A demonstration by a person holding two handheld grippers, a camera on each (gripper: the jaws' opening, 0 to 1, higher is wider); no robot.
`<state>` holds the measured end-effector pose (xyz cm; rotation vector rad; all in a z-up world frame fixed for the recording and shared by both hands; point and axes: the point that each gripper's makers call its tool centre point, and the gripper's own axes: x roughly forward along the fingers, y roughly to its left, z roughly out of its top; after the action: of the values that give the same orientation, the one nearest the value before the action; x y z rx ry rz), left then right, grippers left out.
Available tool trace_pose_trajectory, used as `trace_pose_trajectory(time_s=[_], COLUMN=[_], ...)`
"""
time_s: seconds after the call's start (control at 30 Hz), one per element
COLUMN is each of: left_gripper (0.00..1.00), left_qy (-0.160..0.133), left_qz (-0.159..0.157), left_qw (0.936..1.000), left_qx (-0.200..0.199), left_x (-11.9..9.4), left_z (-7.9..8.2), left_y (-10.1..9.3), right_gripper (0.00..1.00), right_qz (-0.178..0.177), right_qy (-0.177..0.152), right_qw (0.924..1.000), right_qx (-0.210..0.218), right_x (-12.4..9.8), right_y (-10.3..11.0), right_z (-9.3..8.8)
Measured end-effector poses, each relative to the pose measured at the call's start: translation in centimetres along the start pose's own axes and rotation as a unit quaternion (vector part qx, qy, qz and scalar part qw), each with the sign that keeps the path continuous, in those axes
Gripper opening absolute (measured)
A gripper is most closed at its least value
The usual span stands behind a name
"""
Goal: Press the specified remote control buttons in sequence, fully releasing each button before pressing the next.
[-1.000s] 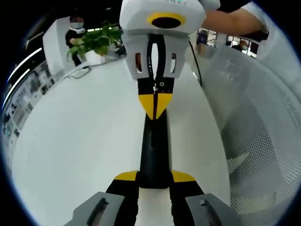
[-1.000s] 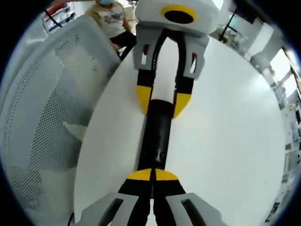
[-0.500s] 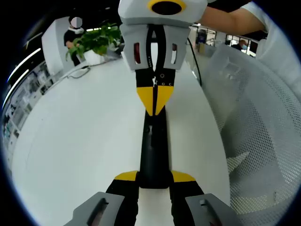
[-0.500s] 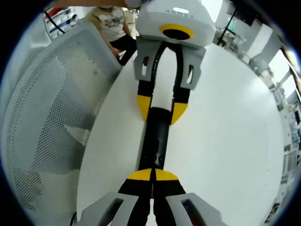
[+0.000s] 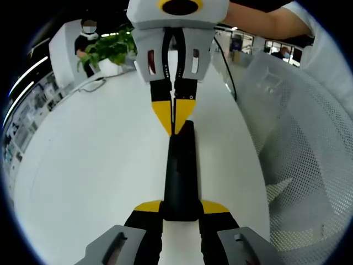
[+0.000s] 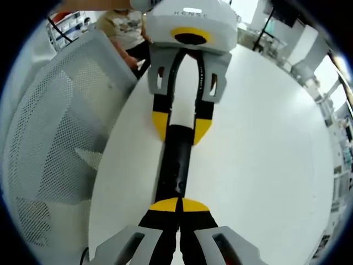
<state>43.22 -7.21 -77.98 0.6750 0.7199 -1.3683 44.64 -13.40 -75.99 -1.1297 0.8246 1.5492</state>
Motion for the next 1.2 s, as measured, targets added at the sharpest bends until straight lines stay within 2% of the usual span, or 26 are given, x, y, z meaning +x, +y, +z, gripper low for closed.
trace_pose_trajectory(time_s=[1.2], left_gripper=[0.24], left_qy=[-0.005], left_qz=[0.002], left_qw=[1.0000], left_qx=[-0.001], left_x=[0.1], left_z=[0.0], left_y=[0.1], right_gripper=[0.00], right_qz=[0.025], right_qy=[0.002], right_qw=[0.9996], right_qx=[-0.016], right_x=[1.8], right_y=[-0.5], right_z=[0.9])
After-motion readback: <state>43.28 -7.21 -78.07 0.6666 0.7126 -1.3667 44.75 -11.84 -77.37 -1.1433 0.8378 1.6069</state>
